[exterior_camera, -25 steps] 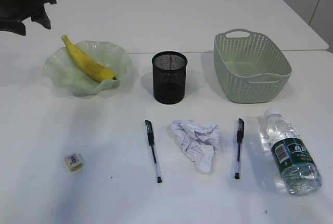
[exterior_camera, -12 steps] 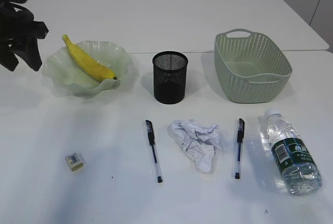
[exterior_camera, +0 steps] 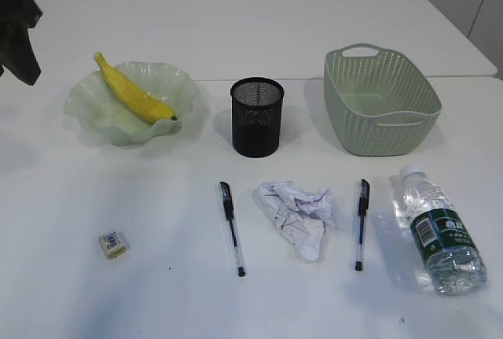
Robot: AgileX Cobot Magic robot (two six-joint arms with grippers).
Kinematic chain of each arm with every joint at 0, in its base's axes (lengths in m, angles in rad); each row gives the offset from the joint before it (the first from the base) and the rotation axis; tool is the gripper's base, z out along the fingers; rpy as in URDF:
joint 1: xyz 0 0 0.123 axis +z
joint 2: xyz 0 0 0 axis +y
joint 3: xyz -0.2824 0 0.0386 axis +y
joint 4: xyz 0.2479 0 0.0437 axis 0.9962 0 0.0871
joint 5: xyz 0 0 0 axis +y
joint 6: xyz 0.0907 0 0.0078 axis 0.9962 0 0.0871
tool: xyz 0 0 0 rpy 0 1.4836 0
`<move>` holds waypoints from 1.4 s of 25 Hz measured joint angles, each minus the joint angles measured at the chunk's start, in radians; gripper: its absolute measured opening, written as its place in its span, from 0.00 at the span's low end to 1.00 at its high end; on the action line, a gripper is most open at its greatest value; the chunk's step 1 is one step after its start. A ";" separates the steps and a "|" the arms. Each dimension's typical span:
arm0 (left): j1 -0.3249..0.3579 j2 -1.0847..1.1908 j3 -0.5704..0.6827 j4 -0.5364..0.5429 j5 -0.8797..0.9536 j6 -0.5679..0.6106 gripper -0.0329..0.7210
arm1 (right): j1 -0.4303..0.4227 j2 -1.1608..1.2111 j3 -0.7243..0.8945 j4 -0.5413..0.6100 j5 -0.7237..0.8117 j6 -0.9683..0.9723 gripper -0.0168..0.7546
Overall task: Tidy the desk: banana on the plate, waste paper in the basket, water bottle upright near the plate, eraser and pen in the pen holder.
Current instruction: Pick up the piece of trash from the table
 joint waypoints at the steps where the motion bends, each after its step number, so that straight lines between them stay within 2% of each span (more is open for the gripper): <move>1: 0.000 -0.016 0.021 -0.001 -0.005 0.002 0.49 | 0.000 0.000 -0.008 0.002 0.005 0.000 0.76; 6: 0.000 -0.137 0.207 -0.010 -0.056 0.002 0.49 | 0.000 0.024 -0.072 0.008 0.034 0.000 0.76; 9: 0.000 -0.213 0.333 -0.053 -0.068 0.002 0.49 | 0.011 0.076 -0.122 0.008 0.060 -0.004 0.76; 17: 0.000 -0.401 0.512 -0.077 -0.081 0.002 0.48 | 0.186 0.292 -0.253 -0.018 0.075 -0.062 0.76; 28: 0.000 -0.548 0.558 -0.077 -0.025 0.002 0.47 | 0.377 0.651 -0.495 -0.107 0.094 -0.136 0.76; 35: 0.000 -0.559 0.558 -0.077 0.008 0.002 0.46 | 0.435 0.860 -0.619 -0.136 0.096 -0.238 0.76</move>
